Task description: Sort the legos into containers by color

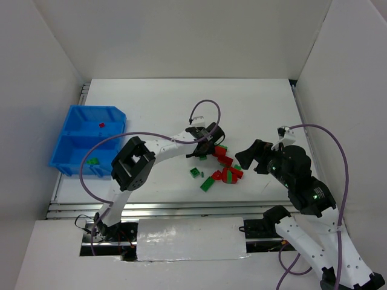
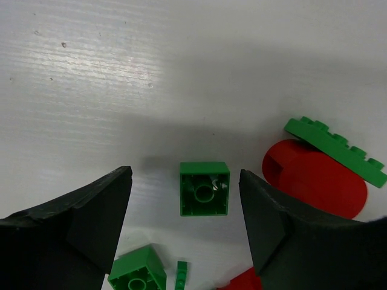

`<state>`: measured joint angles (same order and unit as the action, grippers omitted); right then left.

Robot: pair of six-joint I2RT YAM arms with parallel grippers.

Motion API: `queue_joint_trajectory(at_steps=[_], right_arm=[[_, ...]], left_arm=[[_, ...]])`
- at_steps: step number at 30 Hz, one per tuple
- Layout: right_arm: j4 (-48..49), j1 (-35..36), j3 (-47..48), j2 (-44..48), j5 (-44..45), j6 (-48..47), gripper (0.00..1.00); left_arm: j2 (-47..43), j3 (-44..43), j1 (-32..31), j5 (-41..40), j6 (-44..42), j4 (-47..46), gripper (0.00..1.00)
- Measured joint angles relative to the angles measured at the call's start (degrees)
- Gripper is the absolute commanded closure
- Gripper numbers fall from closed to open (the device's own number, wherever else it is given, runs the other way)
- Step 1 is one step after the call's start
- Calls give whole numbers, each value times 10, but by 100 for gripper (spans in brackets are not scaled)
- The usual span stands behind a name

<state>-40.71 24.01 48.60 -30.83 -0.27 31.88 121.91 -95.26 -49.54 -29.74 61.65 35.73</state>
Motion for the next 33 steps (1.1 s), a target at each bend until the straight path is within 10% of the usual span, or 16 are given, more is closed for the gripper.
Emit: queue_joint_trajectory(at_steps=[5, 10, 13, 18, 28, 33], right_arm=[[1, 0, -4, 0, -8, 0, 0], [7, 0, -10, 0, -10, -3, 0], [8, 0, -13, 0, -10, -5, 1], [9, 0, -14, 0, -17, -7, 1], [16, 0, -33, 2, -43, -17, 0], [21, 0, -32, -11, -57, -20, 1]], left_arm=[[20, 0, 0, 9, 0, -2, 24], [25, 0, 0, 12, -1, -8, 87], [25, 0, 4, 4, 1, -2, 100], [-35, 59, 65, -12, 2, 24, 100], [-417, 217, 478, -103, -19, 44, 90], [-428, 252, 559, -89, -37, 45, 56]])
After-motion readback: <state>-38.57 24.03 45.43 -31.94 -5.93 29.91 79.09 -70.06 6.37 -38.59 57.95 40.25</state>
